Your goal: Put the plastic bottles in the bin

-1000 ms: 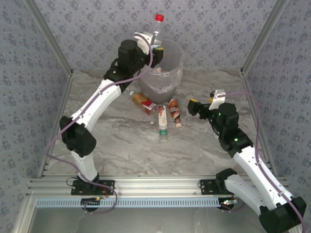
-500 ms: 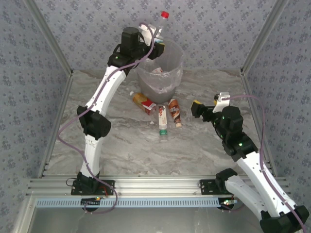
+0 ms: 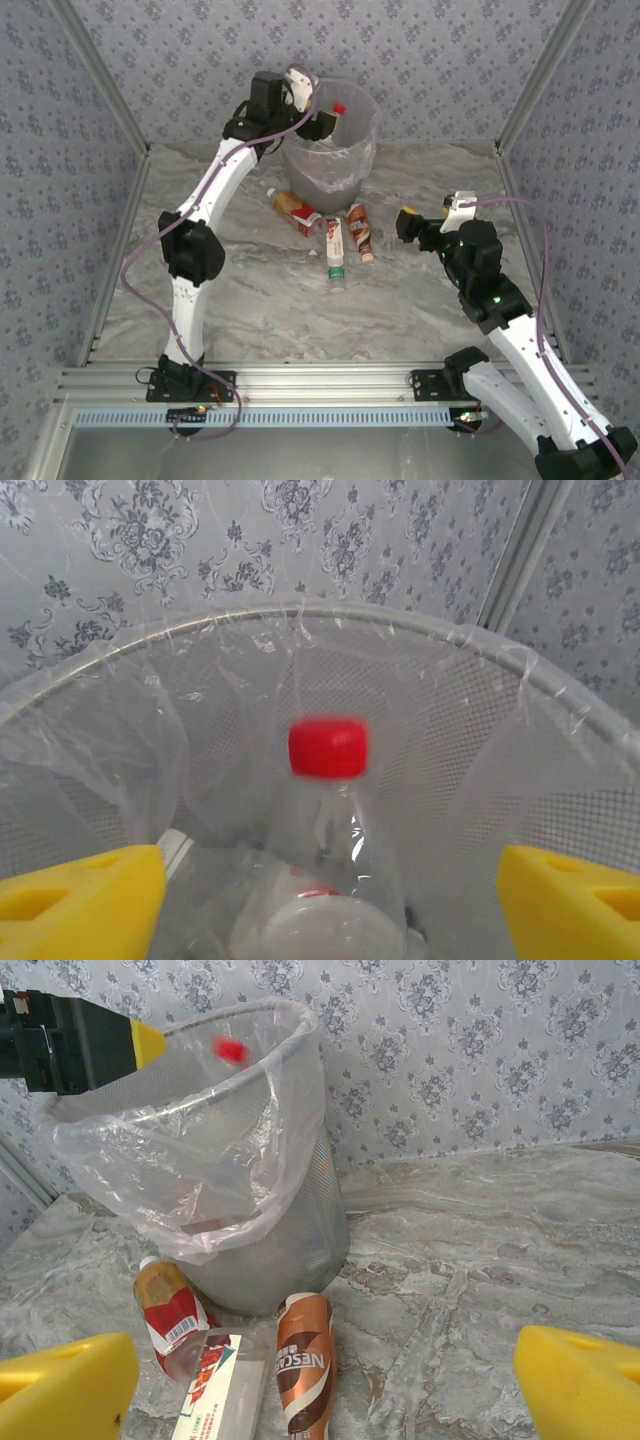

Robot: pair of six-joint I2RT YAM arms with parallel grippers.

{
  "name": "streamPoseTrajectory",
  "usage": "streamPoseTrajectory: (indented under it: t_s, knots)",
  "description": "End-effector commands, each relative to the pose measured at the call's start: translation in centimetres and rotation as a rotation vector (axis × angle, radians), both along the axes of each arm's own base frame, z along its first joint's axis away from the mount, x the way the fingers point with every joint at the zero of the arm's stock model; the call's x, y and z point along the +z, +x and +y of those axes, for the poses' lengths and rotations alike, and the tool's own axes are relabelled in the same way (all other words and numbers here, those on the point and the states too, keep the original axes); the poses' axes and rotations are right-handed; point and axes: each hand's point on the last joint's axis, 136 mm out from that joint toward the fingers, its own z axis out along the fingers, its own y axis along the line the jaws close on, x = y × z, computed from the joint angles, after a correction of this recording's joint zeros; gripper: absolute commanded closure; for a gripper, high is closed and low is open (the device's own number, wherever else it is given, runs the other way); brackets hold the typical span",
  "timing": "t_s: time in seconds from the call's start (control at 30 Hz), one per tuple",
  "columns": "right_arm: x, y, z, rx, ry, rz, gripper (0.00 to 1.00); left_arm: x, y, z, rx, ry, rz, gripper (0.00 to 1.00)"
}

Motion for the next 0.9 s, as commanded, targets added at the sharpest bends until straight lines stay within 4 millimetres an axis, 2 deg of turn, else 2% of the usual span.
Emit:
streamPoseTrajectory:
  t_s: [0.0, 0.33, 0.67, 0.87]
  knots:
    - [1.3, -0.1, -0.5, -0.020, 0.003, -0.020, 0.01, 3.7, -1.4, -0.2, -0.037, -0.045, -0.058, 0.11]
    - [0.3, 0.5, -0.1, -0.010, -0.006, 0.003, 0.01, 5.9, -4.1, 0.3, -0.055, -0.114, -0.021, 0.01]
    - [-0.5, 1.1, 0.3, -0.008, -0.001, 0.035, 0.01, 7.4, -6.6, 0.6, -0.082, -0.167, 0.010, 0.01]
    - [-2.4, 1.5, 0.1, -0.027, -0.023, 0.102, 0.01, 8.4, -7.9, 0.9, -0.083, -0.210, 0.045, 0.00]
